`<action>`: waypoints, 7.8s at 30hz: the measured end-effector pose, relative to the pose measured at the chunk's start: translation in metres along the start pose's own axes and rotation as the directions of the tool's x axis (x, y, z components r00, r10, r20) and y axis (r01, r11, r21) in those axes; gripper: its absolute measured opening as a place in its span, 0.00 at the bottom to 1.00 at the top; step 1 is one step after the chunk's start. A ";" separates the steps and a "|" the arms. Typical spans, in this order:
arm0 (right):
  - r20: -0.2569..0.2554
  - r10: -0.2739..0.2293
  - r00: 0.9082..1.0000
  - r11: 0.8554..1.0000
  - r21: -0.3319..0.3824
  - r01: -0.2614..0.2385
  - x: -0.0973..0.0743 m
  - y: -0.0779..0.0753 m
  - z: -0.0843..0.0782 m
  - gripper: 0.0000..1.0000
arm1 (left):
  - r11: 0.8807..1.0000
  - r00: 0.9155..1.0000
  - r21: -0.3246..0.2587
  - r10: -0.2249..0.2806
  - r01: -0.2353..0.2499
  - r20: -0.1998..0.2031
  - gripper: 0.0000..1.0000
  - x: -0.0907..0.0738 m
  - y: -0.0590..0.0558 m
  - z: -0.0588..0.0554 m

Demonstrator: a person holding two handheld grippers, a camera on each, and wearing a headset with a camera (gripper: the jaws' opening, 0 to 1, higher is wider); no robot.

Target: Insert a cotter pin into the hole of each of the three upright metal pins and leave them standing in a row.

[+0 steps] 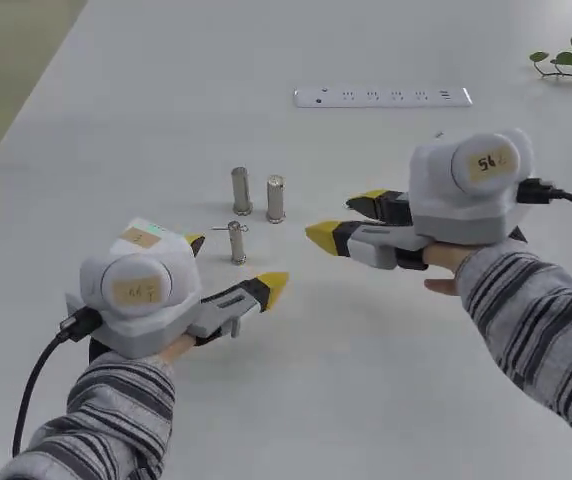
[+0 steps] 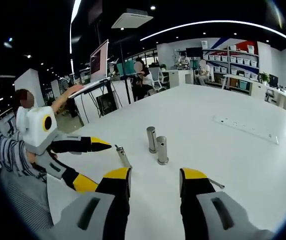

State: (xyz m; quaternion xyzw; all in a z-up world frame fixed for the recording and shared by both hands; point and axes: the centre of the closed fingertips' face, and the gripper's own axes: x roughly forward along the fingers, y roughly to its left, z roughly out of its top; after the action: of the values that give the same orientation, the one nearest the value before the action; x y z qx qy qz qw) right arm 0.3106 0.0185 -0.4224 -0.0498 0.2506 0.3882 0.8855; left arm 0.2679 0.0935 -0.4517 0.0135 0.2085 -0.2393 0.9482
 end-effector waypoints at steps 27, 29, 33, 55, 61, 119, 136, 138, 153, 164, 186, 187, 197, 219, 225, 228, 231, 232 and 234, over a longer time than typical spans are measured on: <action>-0.053 -0.005 0.999 1.000 -0.011 0.005 0.087 -0.021 0.009 0.16 | 1.000 1.000 -0.005 -0.005 0.005 -0.005 0.92 -0.031 -0.010 -0.001; -0.042 0.006 0.999 1.000 -0.004 -0.007 0.088 -0.019 0.010 0.14 | 1.000 1.000 -0.004 -0.010 0.010 -0.016 0.93 -0.031 -0.011 -0.003; -0.032 0.015 0.999 1.000 -0.007 -0.015 0.091 -0.016 0.011 0.11 | 1.000 1.000 0.014 -0.011 0.011 -0.018 0.98 -0.031 -0.012 -0.003; -0.140 0.141 0.980 0.940 -0.292 -0.177 0.059 -0.004 0.004 0.08 | 1.000 1.000 0.016 -0.011 0.011 -0.008 0.99 -0.038 -0.014 0.001; -0.170 0.144 0.975 0.928 -0.319 -0.193 0.045 -0.010 -0.008 0.08 | 1.000 1.000 0.024 -0.016 0.016 0.000 0.99 -0.040 -0.017 0.004; -0.330 0.507 0.797 0.697 -0.387 -0.603 -0.009 0.062 -0.057 0.10 | 0.997 0.997 0.059 -0.049 0.053 -0.066 0.94 -0.047 -0.034 -0.014; -0.328 0.436 0.838 0.752 -0.379 -0.539 -0.026 0.043 -0.055 0.25 | 0.998 0.998 0.053 -0.041 0.044 -0.047 0.95 -0.049 -0.032 -0.010; -0.326 0.418 0.848 0.767 -0.374 -0.522 -0.029 0.035 -0.053 0.25 | 0.998 0.998 0.052 -0.043 0.045 -0.043 0.95 -0.049 -0.033 -0.009; -0.387 0.215 0.897 0.855 -0.370 -0.365 -0.026 -0.033 -0.050 0.24 | 0.998 0.999 0.038 -0.043 0.045 -0.033 0.95 -0.052 -0.031 -0.006; -0.425 0.110 0.898 0.887 -0.366 -0.282 -0.011 -0.070 -0.058 0.21 | 0.998 0.999 0.032 -0.044 0.045 -0.029 0.93 -0.049 -0.030 -0.007; -0.523 0.075 0.849 0.907 -0.318 -0.275 -0.002 -0.092 -0.073 0.06 | 0.998 0.998 0.020 -0.061 0.061 -0.018 0.85 -0.047 -0.031 -0.010; -0.524 0.076 0.848 0.905 -0.320 -0.279 -0.003 -0.092 -0.073 0.06 | 0.998 0.998 0.020 -0.060 0.060 -0.018 0.85 -0.047 -0.031 -0.010; -0.551 0.067 0.832 0.873 -0.371 -0.316 -0.007 -0.086 -0.075 0.00 | 0.997 0.997 0.024 -0.071 0.072 -0.036 0.84 -0.051 -0.032 -0.011; -0.429 0.172 0.887 0.792 -0.475 -0.384 -0.031 -0.026 -0.059 0.00 | 0.990 0.990 0.047 -0.134 0.136 -0.036 0.70 -0.044 -0.043 0.006; -0.417 0.200 0.887 0.724 -0.547 -0.420 -0.040 0.001 -0.053 0.00 | 0.985 0.986 0.038 -0.165 0.166 -0.032 0.63 -0.040 -0.047 0.011; -0.411 0.218 0.885 0.686 -0.581 -0.438 -0.044 0.013 -0.050 0.00 | 0.983 0.983 0.029 -0.179 0.181 -0.037 0.59 -0.038 -0.050 0.011; -0.411 0.233 0.881 0.657 -0.602 -0.454 -0.049 0.024 -0.049 0.00 | 0.979 0.979 0.010 -0.201 0.201 -0.043 0.56 -0.036 -0.054 0.011; -0.410 0.242 0.879 0.646 -0.609 -0.461 -0.051 0.028 -0.049 0.00 | 0.978 0.978 0.007 -0.206 0.207 -0.042 0.53 -0.036 -0.055 0.011; -0.408 0.252 0.878 0.630 -0.619 -0.469 -0.052 0.035 -0.049 0.00 | 0.975 0.974 -0.001 -0.222 0.222 -0.045 0.51 -0.035 -0.059 0.011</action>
State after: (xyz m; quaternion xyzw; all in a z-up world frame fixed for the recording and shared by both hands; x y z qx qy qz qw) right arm 0.2362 -0.0058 -0.4356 -0.3853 0.2127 0.6130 0.6562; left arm 0.2176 0.0559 -0.4229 -0.0024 0.2293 -0.3438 0.9106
